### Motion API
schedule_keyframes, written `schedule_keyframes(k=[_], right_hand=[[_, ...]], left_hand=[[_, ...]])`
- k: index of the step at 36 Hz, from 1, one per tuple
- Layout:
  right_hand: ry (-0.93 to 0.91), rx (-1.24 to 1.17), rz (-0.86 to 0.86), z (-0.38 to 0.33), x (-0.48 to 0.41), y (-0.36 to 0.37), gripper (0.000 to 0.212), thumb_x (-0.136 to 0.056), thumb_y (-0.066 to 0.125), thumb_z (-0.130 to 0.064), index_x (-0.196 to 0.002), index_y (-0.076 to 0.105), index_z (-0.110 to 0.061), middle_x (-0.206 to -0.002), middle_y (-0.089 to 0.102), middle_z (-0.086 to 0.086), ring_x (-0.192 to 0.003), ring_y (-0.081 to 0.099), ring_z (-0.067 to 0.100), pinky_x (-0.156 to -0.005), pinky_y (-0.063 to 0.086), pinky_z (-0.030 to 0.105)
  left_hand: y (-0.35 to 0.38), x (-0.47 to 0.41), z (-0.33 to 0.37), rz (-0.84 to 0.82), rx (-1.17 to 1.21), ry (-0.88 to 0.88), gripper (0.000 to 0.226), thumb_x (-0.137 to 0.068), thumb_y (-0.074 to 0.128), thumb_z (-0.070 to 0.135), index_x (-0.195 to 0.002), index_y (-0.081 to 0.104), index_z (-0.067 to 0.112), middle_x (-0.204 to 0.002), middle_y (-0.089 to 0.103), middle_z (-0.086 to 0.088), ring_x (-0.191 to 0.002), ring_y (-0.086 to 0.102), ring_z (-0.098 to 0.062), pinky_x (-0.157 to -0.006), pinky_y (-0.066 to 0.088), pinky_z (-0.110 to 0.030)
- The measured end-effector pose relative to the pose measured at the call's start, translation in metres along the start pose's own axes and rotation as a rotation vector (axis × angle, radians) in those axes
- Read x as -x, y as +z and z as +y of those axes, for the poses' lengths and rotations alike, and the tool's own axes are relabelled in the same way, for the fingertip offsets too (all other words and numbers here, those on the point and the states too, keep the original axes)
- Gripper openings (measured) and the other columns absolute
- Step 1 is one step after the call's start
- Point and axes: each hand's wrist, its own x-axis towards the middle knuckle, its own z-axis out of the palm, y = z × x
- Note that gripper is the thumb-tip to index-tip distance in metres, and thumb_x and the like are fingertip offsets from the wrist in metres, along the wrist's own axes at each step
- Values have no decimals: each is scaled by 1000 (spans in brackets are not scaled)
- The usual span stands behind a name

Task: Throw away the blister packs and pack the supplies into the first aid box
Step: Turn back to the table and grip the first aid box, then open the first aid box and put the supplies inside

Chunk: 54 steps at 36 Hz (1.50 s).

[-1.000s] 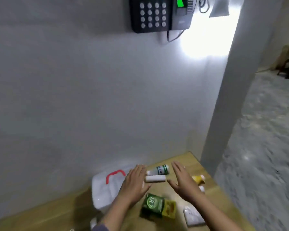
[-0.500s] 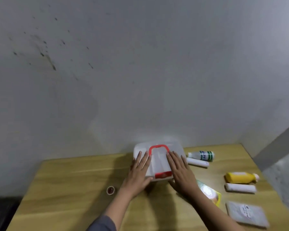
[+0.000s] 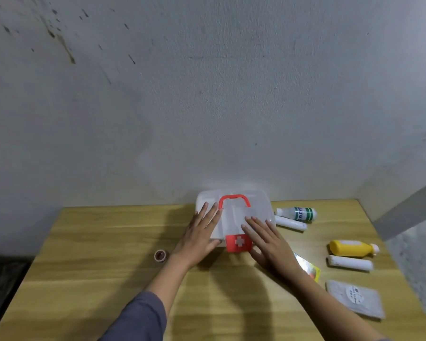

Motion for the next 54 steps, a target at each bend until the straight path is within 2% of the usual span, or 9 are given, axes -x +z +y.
schedule_keyframes(k=[4,8,14,25,33,41,45,49,54], right_hand=[[-87,-118,120,0,1,3,39,-86,60,-26,-124,55,-19,-136,53,9,-128,48,23,-109,37,43],[-79,-173,176,-1,-6,0,30,-93,47,-25,-112,66,-13,-123,64,11,-116,60,25,-98,47,46],[-16,-235,126,-3,-13,-14,25,-83,62,-22,-104,71,-12,-114,70,6,-108,65,19,-89,56,40],[17,-389,201,-12,-41,-73,34,-86,51,-34,-105,71,-13,-112,71,3,-104,67,15,-98,49,33],[175,-419,322,9,-94,-100,28,-85,64,-20,-113,67,-20,-113,70,6,-105,66,23,-95,51,40],[347,-440,386,41,-117,-90,25,-88,61,-10,-111,67,-7,-119,66,13,-115,60,20,-102,43,26],[507,-564,526,50,-108,-81,20,-87,61,-8,-104,70,-4,-111,70,14,-93,62,8,-82,39,-2],[678,-785,605,55,-104,-73,23,-85,64,-10,-107,69,-7,-103,69,5,-76,57,-20,-74,42,0],[729,-930,612,61,-110,-70,27,-84,66,-11,-109,67,-2,-107,65,2,-76,58,-23,-79,45,2]], left_hand=[[0,3,2,14,76,-49,86,-88,59,33,-146,-1,14,-153,-13,4,-140,-22,-11,-117,-3,-29],[4,9,9,103,253,-228,96,-84,64,32,-145,-7,11,-152,-19,2,-142,-14,-11,-115,0,-21],[5,17,24,142,558,-473,113,-76,72,38,-145,-15,12,-157,-14,-2,-144,-4,-15,-111,9,-23],[18,33,10,164,821,-614,103,-62,68,70,-143,20,30,-142,44,1,-129,43,-17,-104,41,-42],[17,37,15,175,918,-488,71,-76,68,51,-136,33,37,-135,48,11,-125,45,-4,-105,41,-40],[21,39,15,102,969,-558,103,-70,62,65,-146,2,31,-153,9,16,-142,12,-4,-118,17,-39],[21,40,14,92,982,-573,108,-66,61,70,-147,3,30,-157,11,10,-142,14,-4,-118,19,-41],[20,41,16,110,992,-541,92,-73,65,58,-144,9,38,-149,13,25,-140,16,0,-118,20,-39],[26,45,12,115,996,-525,82,-70,67,62,-131,12,62,-153,19,19,-140,20,0,-116,23,-42]])
